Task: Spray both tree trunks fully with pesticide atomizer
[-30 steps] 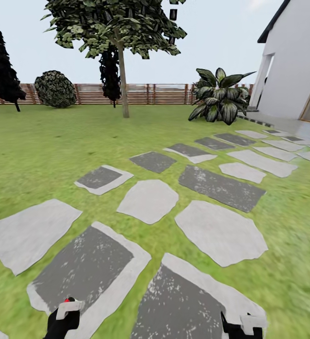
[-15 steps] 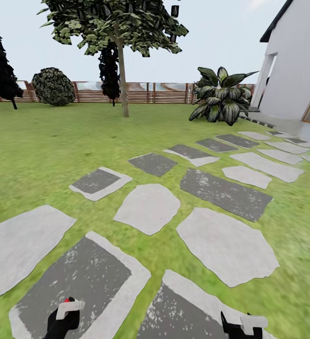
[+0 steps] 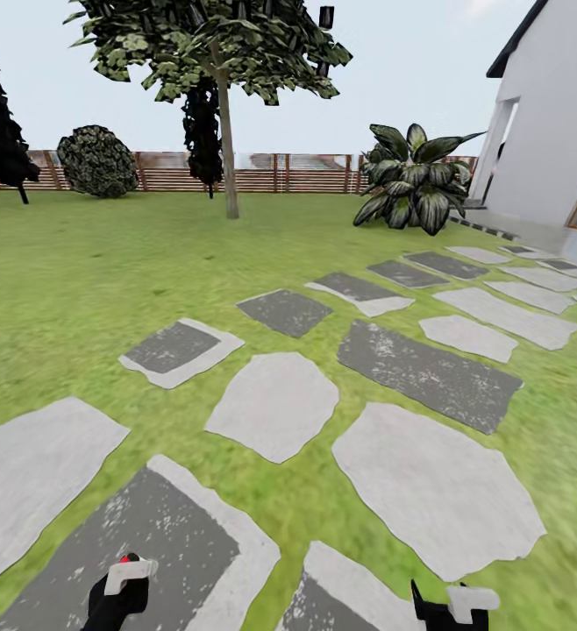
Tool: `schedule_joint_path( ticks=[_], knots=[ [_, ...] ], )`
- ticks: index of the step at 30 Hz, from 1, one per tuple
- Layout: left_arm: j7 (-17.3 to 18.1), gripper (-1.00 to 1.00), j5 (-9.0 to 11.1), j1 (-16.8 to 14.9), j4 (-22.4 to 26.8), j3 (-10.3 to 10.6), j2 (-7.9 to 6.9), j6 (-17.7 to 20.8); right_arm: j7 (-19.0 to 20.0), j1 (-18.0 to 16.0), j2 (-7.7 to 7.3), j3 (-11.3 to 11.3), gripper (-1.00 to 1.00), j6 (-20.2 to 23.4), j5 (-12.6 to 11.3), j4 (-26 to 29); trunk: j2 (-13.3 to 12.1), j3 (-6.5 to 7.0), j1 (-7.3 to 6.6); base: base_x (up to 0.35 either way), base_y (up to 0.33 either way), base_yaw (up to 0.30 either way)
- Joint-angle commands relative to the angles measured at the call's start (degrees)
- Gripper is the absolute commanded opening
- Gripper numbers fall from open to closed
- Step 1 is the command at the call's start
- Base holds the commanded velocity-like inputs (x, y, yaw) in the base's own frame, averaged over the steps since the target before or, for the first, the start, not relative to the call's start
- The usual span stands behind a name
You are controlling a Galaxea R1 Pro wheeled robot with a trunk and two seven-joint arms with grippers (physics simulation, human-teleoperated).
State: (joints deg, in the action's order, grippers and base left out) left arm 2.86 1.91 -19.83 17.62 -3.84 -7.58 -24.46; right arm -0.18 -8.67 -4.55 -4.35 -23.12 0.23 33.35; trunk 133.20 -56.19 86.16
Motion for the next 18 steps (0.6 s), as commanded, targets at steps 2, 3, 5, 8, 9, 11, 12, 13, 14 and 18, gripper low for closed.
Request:
schedule_joint_path(
  ticks=[2, 3, 5, 8, 9, 11, 12, 13, 14, 18],
  knots=[
    [0.30, -1.00, 0.20, -0.03, -0.04, -0.25, 0.02, -0.15, 0.00, -0.04, 0.04, -0.04, 1.00, -0.17, 0.03, -0.04, 0.02, -0.05, 0.02, 0.337, 0.000, 0.000],
    [0.30, -1.00, 0.20, -0.03, -0.04, -0.25, 0.02, -0.15, -0.03, -0.03, 0.05, -0.04, 1.00, -0.17, 0.03, -0.04, 0.02, -0.05, 0.02, 0.337, 0.000, 0.000],
    [0.30, -1.00, 0.20, -0.03, -0.04, -0.27, 0.02, -0.15, -0.03, -0.03, 0.02, -0.04, 1.00, -0.17, 0.03, -0.04, 0.02, -0.05, 0.02, 0.337, 0.000, 0.000],
    [0.30, -1.00, 0.20, -0.03, -0.04, -0.25, 0.02, -0.15, -0.02, -0.03, 0.03, -0.04, 1.00, -0.17, 0.03, -0.04, 0.02, -0.05, 0.02, 0.337, 0.000, 0.000],
    [0.30, -1.00, 0.20, -0.03, -0.04, -0.25, 0.02, -0.15, -0.02, -0.03, 0.03, -0.04, 1.00, -0.17, 0.03, -0.04, 0.02, -0.05, 0.02, 0.337, 0.000, 0.000],
    [0.30, -1.00, 0.20, -0.03, -0.04, -0.26, 0.02, -0.15, -0.01, -0.05, 0.03, -0.04, 1.00, -0.17, 0.03, -0.04, 0.02, -0.05, 0.02, 0.337, 0.000, 0.000],
    [0.30, -1.00, 0.20, -0.03, -0.04, -0.25, 0.02, -0.15, 0.00, -0.04, 0.01, -0.04, 1.00, -0.17, 0.03, -0.04, 0.02, -0.05, 0.02, 0.337, 0.000, 0.000],
    [0.30, -1.00, 0.20, -0.03, -0.04, -0.25, 0.02, -0.15, 0.00, -0.04, 0.01, -0.04, 1.00, -0.17, 0.03, -0.04, 0.02, -0.05, 0.02, 0.337, 0.000, 0.000],
    [0.30, -1.00, 0.20, -0.03, -0.04, -0.26, 0.02, -0.15, -0.01, -0.03, 0.03, -0.04, 1.00, -0.17, 0.03, -0.04, 0.02, -0.05, 0.02, 0.337, 0.000, 0.000],
    [0.30, -1.00, 0.20, -0.03, -0.04, -0.25, 0.02, -0.15, 0.00, -0.03, 0.05, -0.04, 1.00, -0.17, 0.03, -0.04, 0.02, -0.05, 0.02, 0.337, 0.000, 0.000]
  ],
)
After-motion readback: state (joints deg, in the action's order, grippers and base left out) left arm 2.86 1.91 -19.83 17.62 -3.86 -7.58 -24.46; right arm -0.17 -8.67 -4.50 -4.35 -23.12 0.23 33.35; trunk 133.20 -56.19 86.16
